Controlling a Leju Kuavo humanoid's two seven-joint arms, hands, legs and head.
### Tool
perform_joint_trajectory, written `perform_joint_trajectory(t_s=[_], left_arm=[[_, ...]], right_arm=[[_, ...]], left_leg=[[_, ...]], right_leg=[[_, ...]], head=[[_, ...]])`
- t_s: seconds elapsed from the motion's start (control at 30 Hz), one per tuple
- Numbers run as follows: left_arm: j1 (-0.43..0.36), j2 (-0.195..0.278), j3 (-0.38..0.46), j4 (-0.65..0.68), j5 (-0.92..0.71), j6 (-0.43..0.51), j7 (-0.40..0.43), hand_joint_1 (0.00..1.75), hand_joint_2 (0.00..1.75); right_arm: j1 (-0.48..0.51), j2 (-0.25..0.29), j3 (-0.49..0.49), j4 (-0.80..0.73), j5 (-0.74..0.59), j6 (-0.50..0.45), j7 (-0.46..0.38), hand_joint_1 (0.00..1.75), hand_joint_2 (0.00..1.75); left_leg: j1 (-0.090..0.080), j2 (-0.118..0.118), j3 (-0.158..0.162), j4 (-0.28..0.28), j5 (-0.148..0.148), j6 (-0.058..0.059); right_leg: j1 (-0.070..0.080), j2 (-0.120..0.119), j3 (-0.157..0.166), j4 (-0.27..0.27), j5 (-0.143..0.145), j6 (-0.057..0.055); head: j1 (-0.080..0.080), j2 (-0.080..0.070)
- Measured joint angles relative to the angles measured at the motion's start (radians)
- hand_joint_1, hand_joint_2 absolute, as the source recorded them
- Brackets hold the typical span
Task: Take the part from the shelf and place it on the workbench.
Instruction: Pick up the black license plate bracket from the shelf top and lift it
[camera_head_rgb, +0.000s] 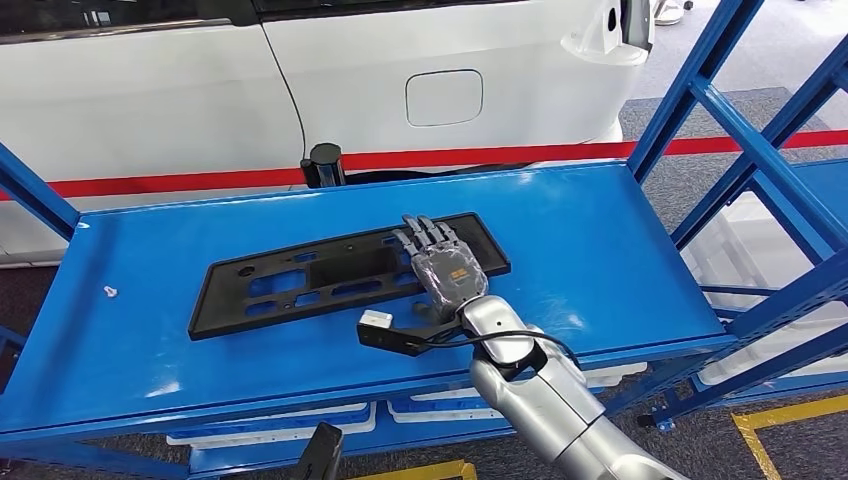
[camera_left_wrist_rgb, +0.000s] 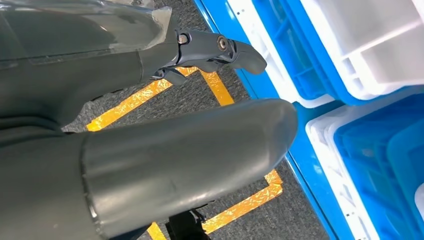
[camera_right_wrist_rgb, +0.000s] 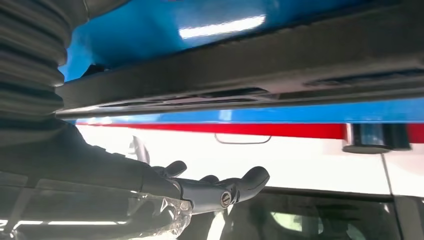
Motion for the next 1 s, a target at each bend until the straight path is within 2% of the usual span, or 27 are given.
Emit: perform_joint_trajectory(t_s=[0.13,0.7,0.73,0.87,1.0], left_arm=[[-0.001,0.001,0.0,0.0,-0.003,-0.002,0.001,0.0,0.0],[-0.004,0.002,-0.015,0.0,-0.003,-0.002,0.001,0.0,0.0],[-0.005,0.002,-0.015,0.0,-0.003,-0.002,0.001,0.0,0.0],[-0.005,0.002,-0.015,0.0,-0.004,-0.002,0.001,0.0,0.0],[-0.005,0.002,-0.015,0.0,-0.014,-0.002,-0.003,0.0,0.0]], right_arm=[[0.0,-0.001,-0.002,0.008,0.037,-0.001,0.008,0.0,1.75],[0.0,-0.001,-0.009,0.016,0.041,-0.001,0.008,0.0,1.75],[0.0,-0.001,-0.009,0.016,0.041,-0.001,0.008,0.04,1.75],[0.0,-0.001,-0.009,0.019,0.062,-0.011,0.013,1.57,1.75],[0.001,-0.001,-0.012,0.033,0.116,-0.05,0.021,1.72,1.75]], left_leg=[[0.0,0.0,0.0,0.0,0.0,0.0],[0.0,0.0,0.001,0.0,0.0,0.0],[0.0,0.0,0.001,0.0,0.0,0.0],[0.0,0.0,0.001,0.0,0.0,0.0],[0.0,0.0,0.0,0.0,0.0,0.0]], right_leg=[[0.0,0.0,0.0,0.0,0.0,0.0],[0.0,0.0,0.0,0.0,0.0,0.0],[0.0,0.0,0.0,0.0,0.0,0.0],[0.0,0.0,0.0,0.0,0.0,0.0],[0.0,0.0,0.0,0.0,0.0,0.0]], head=[[0.0,0.0],[0.0,0.0],[0.0,0.0],[0.0,0.0],[0.0,0.0]])
